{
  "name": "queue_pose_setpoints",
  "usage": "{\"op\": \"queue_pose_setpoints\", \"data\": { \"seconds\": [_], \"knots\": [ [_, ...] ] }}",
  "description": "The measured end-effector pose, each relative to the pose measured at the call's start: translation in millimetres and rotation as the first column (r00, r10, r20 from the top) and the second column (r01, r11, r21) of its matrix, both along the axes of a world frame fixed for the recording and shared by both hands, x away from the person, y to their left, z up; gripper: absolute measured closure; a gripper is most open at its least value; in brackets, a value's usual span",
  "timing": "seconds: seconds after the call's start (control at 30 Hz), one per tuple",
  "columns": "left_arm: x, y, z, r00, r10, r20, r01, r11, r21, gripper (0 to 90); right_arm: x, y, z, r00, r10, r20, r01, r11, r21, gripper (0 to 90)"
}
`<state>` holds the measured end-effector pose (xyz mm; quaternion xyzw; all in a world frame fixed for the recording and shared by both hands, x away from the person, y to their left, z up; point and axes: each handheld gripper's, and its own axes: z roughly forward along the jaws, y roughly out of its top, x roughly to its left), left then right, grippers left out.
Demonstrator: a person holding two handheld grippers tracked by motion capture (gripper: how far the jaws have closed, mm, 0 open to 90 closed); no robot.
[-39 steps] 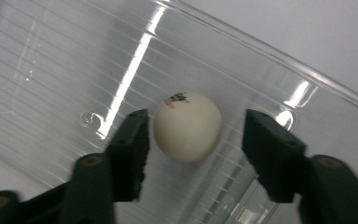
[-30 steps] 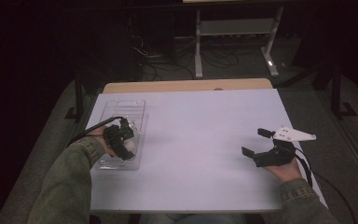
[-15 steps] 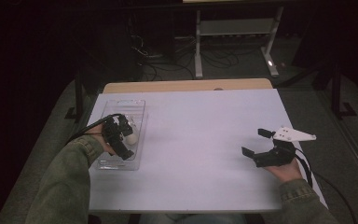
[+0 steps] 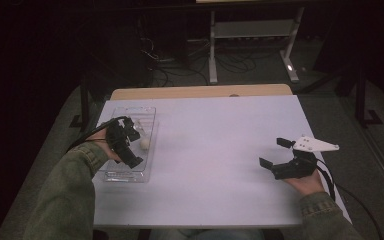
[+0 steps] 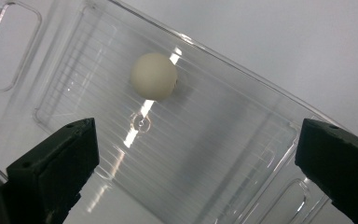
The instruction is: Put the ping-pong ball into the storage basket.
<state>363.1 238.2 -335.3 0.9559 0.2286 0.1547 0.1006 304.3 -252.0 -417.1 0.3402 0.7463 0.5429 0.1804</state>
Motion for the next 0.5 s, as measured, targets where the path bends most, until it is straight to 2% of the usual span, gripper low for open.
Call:
{"op": "queue_pose_setpoints", "data": {
  "seconds": [0.23, 0.5],
  "knots": [
    [-6.6, -1.7, 12.5, 0.9991, -0.026, 0.033, 0.028, 0.9975, -0.064, 0.0, 0.1, 0.1, 0.0, 1.0, 0.001, 0.0, -0.001, 1.0, 0.0, 0.0],
    [-10.6, -4.1, 13.7, 0.9983, -0.031, 0.05, 0.036, 0.9932, -0.11, 0.0, -0.2, -0.4, 0.6, 1.0, 0.001, 0.005, -0.001, 1.0, 0.004, 0.0]
  ]
}}
